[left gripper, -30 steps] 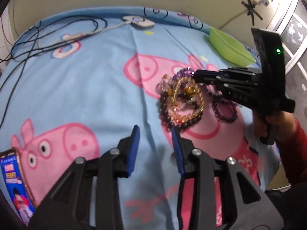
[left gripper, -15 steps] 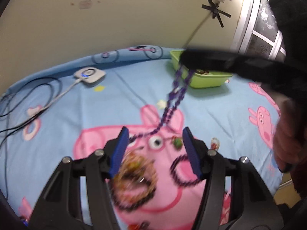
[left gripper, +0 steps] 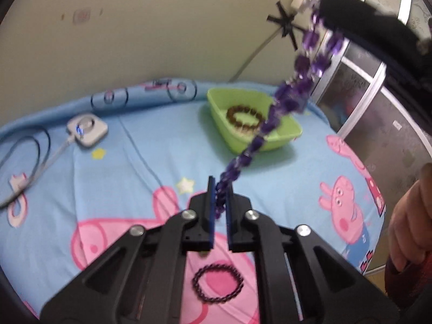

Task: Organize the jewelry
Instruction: 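Carry the purple strand into the green bowl and open the right gripper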

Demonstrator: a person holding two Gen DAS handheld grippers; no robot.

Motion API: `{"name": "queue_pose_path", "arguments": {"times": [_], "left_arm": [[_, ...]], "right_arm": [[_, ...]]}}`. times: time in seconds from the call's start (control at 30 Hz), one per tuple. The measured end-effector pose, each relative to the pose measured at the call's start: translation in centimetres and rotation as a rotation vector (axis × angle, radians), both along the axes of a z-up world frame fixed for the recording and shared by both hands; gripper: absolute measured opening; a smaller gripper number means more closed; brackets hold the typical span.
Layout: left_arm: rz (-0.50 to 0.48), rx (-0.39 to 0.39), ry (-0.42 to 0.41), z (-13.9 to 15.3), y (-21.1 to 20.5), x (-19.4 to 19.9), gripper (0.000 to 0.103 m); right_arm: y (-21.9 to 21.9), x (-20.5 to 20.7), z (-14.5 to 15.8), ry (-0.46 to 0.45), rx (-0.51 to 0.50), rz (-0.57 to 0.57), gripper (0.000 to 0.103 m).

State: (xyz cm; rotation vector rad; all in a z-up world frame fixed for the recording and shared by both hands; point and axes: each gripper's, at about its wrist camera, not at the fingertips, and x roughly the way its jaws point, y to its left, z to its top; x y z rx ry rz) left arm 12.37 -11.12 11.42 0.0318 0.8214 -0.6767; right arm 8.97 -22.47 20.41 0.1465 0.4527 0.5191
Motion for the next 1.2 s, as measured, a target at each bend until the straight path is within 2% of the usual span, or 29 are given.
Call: {"name": "queue_pose_path", "arguments": {"times": [0.27,0.43,0.5,0.6,0.73,0.8,0.83,0.87,0.97,1.07,1.13,1.2], "left_arm": [[-0.027,-0.025,-0.084,7.6,-4.0,3.9,0.006],[-0.038,-0.048,-0.089,9.8,-7.8,6.9,0.006],[-0.045,-0.052,-0.076,9.5,-9.4,8.0,0.006],[-0.050,-0.041,-0.045,7.6,-11.6,9.7,0.006],[-0.035,0.010,-0.013,3.6,-13.7,11.6,0.006],[-0.016,0.052,0.004,1.1,-14.5,12.3,0.006],[0.005,0.108,0.005,-0.5,-15.1,12.6,0.006],[0.022,0.163,0.006,-2.0,-15.5,12.8,0.006],[0.041,0.234,0.058,-5.0,-15.1,12.8,0.006],[0.032,0.197,0.059,-5.1,-13.7,11.9,0.006],[0.050,0.204,0.029,-4.3,-12.8,10.9,0.011],[0.059,0.183,-0.024,-3.0,-11.6,9.4,0.030]], "right_arm": [[-4.9,1.8,4.8,-0.077,0.049,-0.095,0.000],[-7.6,3.5,6.7,-0.117,0.016,-0.186,0.000],[-8.7,4.4,6.3,-0.104,0.017,-0.210,0.000],[-10.1,5.6,4.5,-0.079,0.001,-0.244,0.000],[-10.9,7.5,-0.3,-0.004,-0.021,-0.268,0.000],[-11.0,8.9,-3.8,0.050,-0.046,-0.280,0.000],[-11.3,9.6,-5.6,0.078,-0.047,-0.297,0.000],[-11.5,10.0,-6.7,0.103,-0.044,-0.311,0.000],[-13.1,10.7,-10.2,0.191,-0.005,-0.366,0.000],[-13.7,9.8,-11.2,0.203,0.027,-0.391,0.000],[-13.8,8.9,-11.2,0.205,0.051,-0.391,0.000],[-13.6,7.2,-10.6,0.186,0.079,-0.399,0.008]]}}
